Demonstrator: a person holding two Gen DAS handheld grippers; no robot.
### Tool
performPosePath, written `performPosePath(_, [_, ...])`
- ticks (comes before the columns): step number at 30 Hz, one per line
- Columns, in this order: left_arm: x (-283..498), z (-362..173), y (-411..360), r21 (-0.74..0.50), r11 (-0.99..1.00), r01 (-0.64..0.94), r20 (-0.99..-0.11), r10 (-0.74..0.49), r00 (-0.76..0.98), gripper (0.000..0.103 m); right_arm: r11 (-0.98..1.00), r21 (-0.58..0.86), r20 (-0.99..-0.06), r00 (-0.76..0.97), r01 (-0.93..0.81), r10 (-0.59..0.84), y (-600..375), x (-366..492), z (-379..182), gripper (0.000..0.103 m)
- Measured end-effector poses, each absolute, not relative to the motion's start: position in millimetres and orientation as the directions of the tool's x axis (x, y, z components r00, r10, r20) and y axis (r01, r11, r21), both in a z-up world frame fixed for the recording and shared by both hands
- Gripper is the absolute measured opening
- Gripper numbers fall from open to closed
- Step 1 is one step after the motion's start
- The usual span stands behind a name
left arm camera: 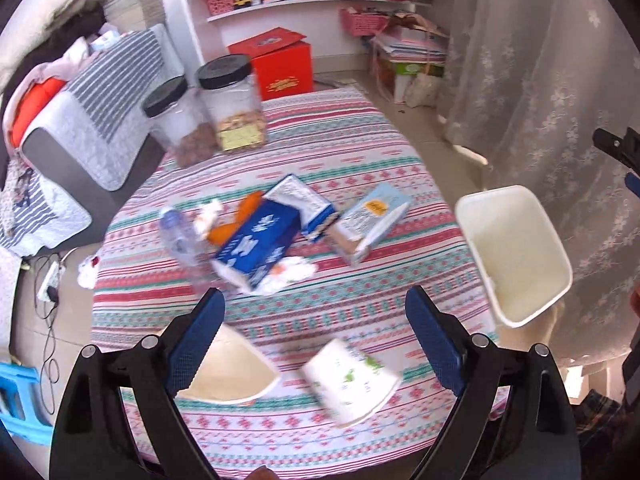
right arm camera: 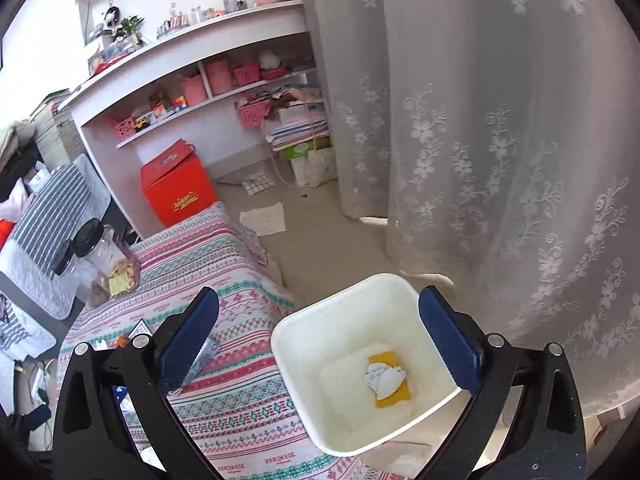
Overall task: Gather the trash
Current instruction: 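Grasp the red noodle cup with the left gripper while the right grasps the paper cup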
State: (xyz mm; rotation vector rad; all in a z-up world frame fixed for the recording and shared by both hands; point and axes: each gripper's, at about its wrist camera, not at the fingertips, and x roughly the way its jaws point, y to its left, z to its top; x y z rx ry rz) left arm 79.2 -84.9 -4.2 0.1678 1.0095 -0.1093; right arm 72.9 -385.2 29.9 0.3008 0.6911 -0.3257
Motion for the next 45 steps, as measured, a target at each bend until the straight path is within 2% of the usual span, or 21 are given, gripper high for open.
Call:
performPosePath(2, [78.6,-4.2,-47.5,0.095,0.992,0.081,-0.853,0.039,0.521,0.089,0.913,0.170,-0.665,0.727,0.370,-0.171,-375.8,76.5,29.1,0.096])
performPosePath(5, [77.5,-15.1,10.9,0.029,0.995,-0.090,-0.881,0.068,0.468,0.089,0.923,0.177,-0.667,0.731,0.342,-0.143,-362.0,82.3,28.9,0.096])
performPosePath(9, [72.0,-44.2,68.3,-0.151,0.943,-0.297,-0.927,-0.030,0.373,0.089,0.936,0.176,-0.677,0.727,0.305,-0.109,-346.0,87.6,26.0,0.096])
performPosePath(13, [66.2,-68.9,86.7,-0.288,0.854,-0.433,-0.929,-0.139,0.344,0.089,0.948,0.166,-0.695,0.714,0.271,-0.082,-332.9,91.7,19.8,0.096])
performPosePath(17, [65.7,-88.2,95.9,-0.342,0.790,-0.509,-0.924,-0.184,0.335,0.076,0.959,0.152,-0.704,0.708,0.239,-0.065,-323.6,93.2,16.7,0.096])
performPosePath(19, [67.8,-95.6,97.2,-0.355,0.776,-0.522,-0.924,-0.205,0.324,0.070,0.966,0.146,-0.711,0.701,0.214,-0.048,-317.5,94.5,14.6,0.096])
performPosePath(22, [71.4,-102.1,100.2,-0.364,0.769,-0.526,-0.921,-0.211,0.328,0.054,0.981,0.143,-0.738,0.675,0.134,0.015,-300.2,98.1,7.2,0.096])
performPosePath(24, [73.9,-106.1,103.3,-0.369,0.770,-0.520,-0.919,-0.217,0.330,0.040,0.990,0.131,-0.754,0.655,0.061,0.060,-282.3,98.0,0.5,0.096])
performPosePath(26, [77.1,-110.1,106.1,-0.370,0.779,-0.506,-0.918,-0.224,0.327,0.030,0.994,0.105,-0.771,0.629,-0.025,0.097,-259.8,96.8,-7.4,0.096])
performPosePath(28, [79.0,-111.0,107.4,-0.362,0.797,-0.484,-0.920,-0.219,0.326,0.026,0.990,0.082,-0.791,0.597,-0.115,0.135,-235.1,94.2,-17.5,0.096])
performPosePath(30, [80.9,-108.0,108.7,-0.345,0.822,-0.453,-0.921,-0.203,0.333,0.013,0.978,0.060,-0.814,0.557,-0.202,0.165,-210.3,90.8,-29.9,0.096])
performPosePath(32, [83.0,-100.6,111.6,-0.333,0.848,-0.411,-0.915,-0.187,0.357,0.008,0.961,0.044,-0.836,0.516,-0.274,0.185,-187.7,86.6,-43.0,0.096])
performPosePath(35, [85.0,-83.1,118.3,-0.313,0.882,-0.353,-0.899,-0.155,0.409,0.007,0.942,0.040,-0.866,0.458,-0.334,0.199,-162.8,81.9,-63.3,0.096])
performPosePath(41, [88.3,-48.1,136.8,-0.334,0.910,-0.248,-0.834,-0.163,0.527,0.004,0.919,0.179,-0.927,0.253,-0.350,0.277,-145.3,85.6,-107.5,0.096])
performPosePath(45, [89.4,-48.6,149.2,-0.385,0.893,-0.231,-0.804,-0.202,0.559,0.004,0.900,0.221,-0.938,0.172,-0.375,0.302,-134.3,88.0,-125.6,0.096])
